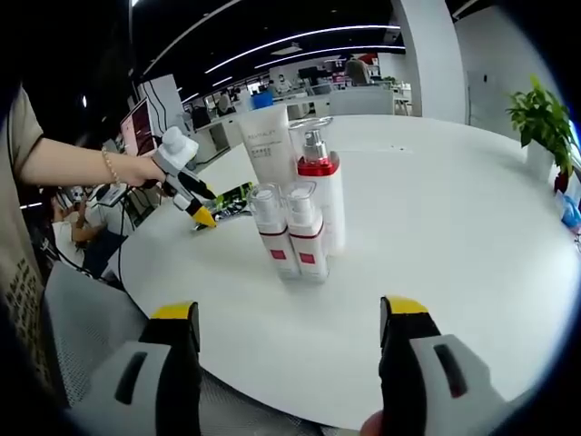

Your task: Arrange the skincare products in the storage area until every visible bottle or jar stands upright without overlapping.

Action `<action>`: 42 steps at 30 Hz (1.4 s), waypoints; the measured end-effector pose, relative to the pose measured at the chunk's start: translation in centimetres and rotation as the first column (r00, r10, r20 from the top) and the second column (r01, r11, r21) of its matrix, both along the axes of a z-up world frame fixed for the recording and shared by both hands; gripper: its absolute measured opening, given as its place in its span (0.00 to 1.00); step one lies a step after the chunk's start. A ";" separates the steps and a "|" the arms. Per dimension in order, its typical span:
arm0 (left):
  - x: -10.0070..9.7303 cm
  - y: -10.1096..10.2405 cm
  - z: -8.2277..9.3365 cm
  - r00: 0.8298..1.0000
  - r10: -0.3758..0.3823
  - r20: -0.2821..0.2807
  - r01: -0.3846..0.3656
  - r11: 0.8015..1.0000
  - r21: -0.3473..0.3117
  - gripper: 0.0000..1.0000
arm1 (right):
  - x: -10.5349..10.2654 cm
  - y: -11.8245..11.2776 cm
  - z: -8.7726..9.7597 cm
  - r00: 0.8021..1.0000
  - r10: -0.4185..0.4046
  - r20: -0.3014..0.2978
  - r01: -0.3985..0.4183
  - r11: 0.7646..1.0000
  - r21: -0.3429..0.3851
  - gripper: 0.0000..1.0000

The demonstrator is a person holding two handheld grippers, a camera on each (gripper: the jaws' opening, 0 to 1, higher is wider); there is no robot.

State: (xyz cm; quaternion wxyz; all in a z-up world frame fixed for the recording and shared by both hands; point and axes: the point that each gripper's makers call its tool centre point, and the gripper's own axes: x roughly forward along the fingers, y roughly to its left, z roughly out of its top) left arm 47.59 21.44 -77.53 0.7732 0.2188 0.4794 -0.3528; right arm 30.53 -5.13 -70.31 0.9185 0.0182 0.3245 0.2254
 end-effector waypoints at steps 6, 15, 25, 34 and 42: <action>0.8 0.6 0.2 0.996 0.085 0.011 -0.085 0.996 -0.014 0.46 | 0.0 0.0 0.0 1.000 -0.002 -0.001 0.002 1.000 -0.002 0.81; 0.3 1.1 0.4 0.993 0.114 0.029 -0.114 0.993 -0.001 0.30 | 0.0 0.0 0.0 1.000 0.004 0.000 -0.004 1.000 -0.007 0.80; -0.4 2.4 4.0 0.982 0.146 0.119 -0.132 0.984 -0.118 0.15 | 0.0 0.5 0.3 0.999 0.029 0.015 -0.029 1.000 0.002 0.80; -2.7 0.4 8.6 0.982 0.113 0.150 -0.072 0.963 -0.258 0.13 | -0.2 1.2 0.9 0.997 0.063 0.035 -0.064 0.998 0.027 0.78; -6.5 -3.5 12.0 0.969 -0.140 0.203 0.190 0.948 -0.255 0.14 | -0.8 2.8 2.5 0.988 0.131 0.078 -0.136 0.989 0.066 0.71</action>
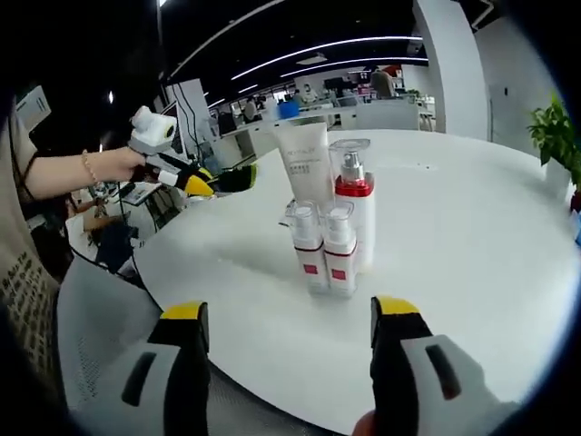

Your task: Arrange the skincare products in the storage area until every visible bottle or jar stands upright without overlapping.

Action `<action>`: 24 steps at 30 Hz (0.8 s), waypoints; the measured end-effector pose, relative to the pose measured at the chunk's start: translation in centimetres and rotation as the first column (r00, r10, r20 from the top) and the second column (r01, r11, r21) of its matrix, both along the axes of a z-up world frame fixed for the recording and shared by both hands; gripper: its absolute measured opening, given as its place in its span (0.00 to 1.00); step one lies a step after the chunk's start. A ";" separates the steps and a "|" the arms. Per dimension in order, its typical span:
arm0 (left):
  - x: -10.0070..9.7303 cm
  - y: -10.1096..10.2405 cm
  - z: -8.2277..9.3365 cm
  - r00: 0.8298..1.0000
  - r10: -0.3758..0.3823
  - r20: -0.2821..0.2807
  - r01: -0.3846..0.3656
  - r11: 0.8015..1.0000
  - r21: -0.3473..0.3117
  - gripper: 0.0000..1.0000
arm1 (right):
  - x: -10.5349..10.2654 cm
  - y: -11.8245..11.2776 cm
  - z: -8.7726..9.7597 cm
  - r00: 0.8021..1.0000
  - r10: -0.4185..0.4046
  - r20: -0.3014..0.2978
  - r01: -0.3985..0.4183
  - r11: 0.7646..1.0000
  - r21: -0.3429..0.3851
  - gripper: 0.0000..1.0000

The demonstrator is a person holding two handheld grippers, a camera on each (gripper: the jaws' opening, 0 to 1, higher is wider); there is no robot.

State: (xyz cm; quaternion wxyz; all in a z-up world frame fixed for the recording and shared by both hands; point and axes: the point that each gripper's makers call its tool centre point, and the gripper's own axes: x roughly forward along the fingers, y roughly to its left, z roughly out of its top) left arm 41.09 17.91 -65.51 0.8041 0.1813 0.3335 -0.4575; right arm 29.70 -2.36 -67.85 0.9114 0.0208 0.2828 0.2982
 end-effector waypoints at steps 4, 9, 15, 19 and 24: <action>-1.9 -1.5 1.1 0.986 -0.163 0.017 0.162 0.985 0.055 0.13 | -0.4 1.5 1.6 0.999 0.036 0.011 -0.036 0.995 0.096 0.66; -4.8 -3.5 2.5 0.924 -0.382 0.021 0.377 0.918 0.122 0.13 | -0.8 4.3 4.7 0.995 0.092 0.044 -0.101 0.958 0.269 0.56; -7.2 -5.6 4.3 0.856 -0.518 0.014 0.512 0.849 0.133 0.13 | -1.8 6.9 6.1 0.986 0.164 0.032 -0.163 0.903 0.397 0.55; -7.9 -6.7 5.6 0.825 -0.564 0.023 0.557 0.820 0.130 0.14 | -2.2 7.6 6.3 0.984 0.177 0.028 -0.172 0.890 0.423 0.52; -8.2 -7.4 6.8 0.812 -0.583 0.027 0.578 0.809 0.107 0.15 | -1.5 7.8 8.4 0.991 0.132 0.033 -0.128 0.818 0.561 0.44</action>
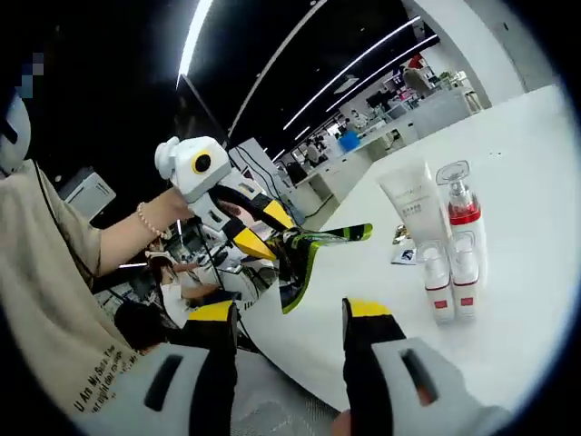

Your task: Arrange the skincare products in the storage area until every visible bottle or jar stands upright without overlapping.

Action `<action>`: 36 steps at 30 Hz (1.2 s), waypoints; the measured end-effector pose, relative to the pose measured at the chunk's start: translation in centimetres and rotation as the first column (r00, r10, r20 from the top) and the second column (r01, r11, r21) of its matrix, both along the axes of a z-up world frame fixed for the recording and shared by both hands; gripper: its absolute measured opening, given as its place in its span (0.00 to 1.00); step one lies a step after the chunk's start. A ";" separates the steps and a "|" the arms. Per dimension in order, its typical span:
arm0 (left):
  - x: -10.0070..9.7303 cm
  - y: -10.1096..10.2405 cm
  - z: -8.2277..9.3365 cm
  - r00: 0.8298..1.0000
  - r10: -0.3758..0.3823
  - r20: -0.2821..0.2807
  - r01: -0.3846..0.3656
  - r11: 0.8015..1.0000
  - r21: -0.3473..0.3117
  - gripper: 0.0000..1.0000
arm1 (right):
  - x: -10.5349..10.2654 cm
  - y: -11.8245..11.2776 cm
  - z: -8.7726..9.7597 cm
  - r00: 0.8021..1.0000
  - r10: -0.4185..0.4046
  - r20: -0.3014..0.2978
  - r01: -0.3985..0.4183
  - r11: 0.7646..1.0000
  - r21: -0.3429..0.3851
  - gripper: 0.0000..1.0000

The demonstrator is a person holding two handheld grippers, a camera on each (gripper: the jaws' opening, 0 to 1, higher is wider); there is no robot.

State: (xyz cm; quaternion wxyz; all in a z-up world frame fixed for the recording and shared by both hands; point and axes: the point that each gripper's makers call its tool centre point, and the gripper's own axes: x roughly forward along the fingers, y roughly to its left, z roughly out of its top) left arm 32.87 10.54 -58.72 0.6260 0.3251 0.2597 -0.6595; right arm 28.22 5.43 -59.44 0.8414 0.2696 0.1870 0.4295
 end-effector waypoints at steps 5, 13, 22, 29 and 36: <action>-0.7 -0.2 0.0 1.000 -0.012 -0.001 0.012 1.000 -0.002 0.15 | 1.3 -0.5 1.0 0.998 -0.056 -0.033 0.060 0.992 0.107 0.34; -1.7 -0.8 0.7 0.999 -0.029 0.019 0.029 0.999 -0.025 0.16 | 1.2 0.1 1.8 0.996 -0.068 -0.062 0.079 0.980 0.185 0.08; -0.6 -1.3 1.2 0.985 0.169 -0.030 -0.171 0.967 -0.189 0.10 | 1.0 -1.7 3.0 0.990 -0.114 -0.088 0.133 0.960 0.248 0.01; -1.3 -0.6 0.6 0.962 0.266 -0.065 -0.274 0.936 -0.220 0.29 | 1.0 -2.8 3.3 0.981 -0.157 -0.115 0.183 0.945 0.272 0.01; -1.0 -1.4 4.2 0.828 0.476 -0.297 -0.560 0.681 -0.472 0.35 | 1.4 -3.7 4.0 0.971 -0.209 -0.113 0.234 0.926 0.298 0.01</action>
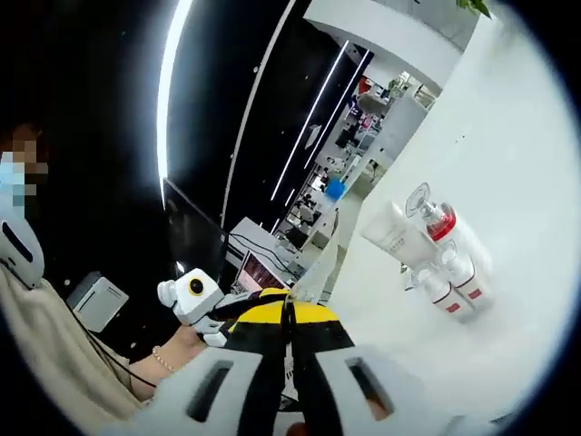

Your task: Arrange the skincare products in the storage area until every visible bottle or jar stands upright without overlapping.

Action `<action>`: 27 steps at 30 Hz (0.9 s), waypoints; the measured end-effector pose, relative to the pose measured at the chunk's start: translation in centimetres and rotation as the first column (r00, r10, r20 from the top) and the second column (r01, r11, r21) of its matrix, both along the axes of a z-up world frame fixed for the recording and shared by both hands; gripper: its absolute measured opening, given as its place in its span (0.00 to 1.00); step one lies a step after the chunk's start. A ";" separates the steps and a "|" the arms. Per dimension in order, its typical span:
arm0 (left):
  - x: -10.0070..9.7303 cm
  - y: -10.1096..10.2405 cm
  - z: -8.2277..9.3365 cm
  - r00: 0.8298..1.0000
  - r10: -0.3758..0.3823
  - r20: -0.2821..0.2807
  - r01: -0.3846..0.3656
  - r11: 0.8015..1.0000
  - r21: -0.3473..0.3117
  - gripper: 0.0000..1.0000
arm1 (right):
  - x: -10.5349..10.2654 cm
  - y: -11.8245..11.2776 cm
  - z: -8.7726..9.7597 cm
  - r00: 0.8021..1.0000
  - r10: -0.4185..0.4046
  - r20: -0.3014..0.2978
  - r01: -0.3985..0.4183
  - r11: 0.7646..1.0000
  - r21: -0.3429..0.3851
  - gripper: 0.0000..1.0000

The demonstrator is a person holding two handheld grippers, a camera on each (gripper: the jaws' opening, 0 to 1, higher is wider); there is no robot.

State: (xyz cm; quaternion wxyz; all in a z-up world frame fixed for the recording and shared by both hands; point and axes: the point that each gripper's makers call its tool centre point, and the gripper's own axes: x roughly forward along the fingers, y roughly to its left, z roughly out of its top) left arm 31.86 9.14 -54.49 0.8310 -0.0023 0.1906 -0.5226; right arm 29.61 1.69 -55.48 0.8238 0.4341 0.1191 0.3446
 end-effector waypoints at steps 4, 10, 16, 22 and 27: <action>0.8 0.7 0.7 0.982 0.176 -0.067 -0.185 0.971 -0.151 0.34 | 0.5 -0.4 0.5 0.999 -0.044 -0.001 0.044 0.999 0.028 0.01; 0.1 1.2 -0.5 0.919 0.308 -0.245 -0.365 0.901 -0.236 0.47 | 1.5 -1.5 0.9 0.994 -0.106 -0.001 0.106 0.993 0.043 0.01; -1.8 -0.9 -2.0 0.886 0.240 -0.397 -0.354 0.903 -0.242 0.57 | 1.5 -1.3 2.4 0.993 -0.117 0.029 0.115 0.990 0.079 0.01; -2.1 -3.2 -0.3 0.874 0.177 -0.453 -0.358 0.865 -0.352 0.56 | 1.0 -0.1 3.8 0.990 -0.129 0.059 0.121 0.986 0.119 0.01; -2.0 -4.1 0.4 0.876 0.160 -0.456 -0.356 0.852 -0.385 0.47 | 0.4 1.1 3.7 0.990 -0.093 0.104 0.088 0.995 0.048 0.01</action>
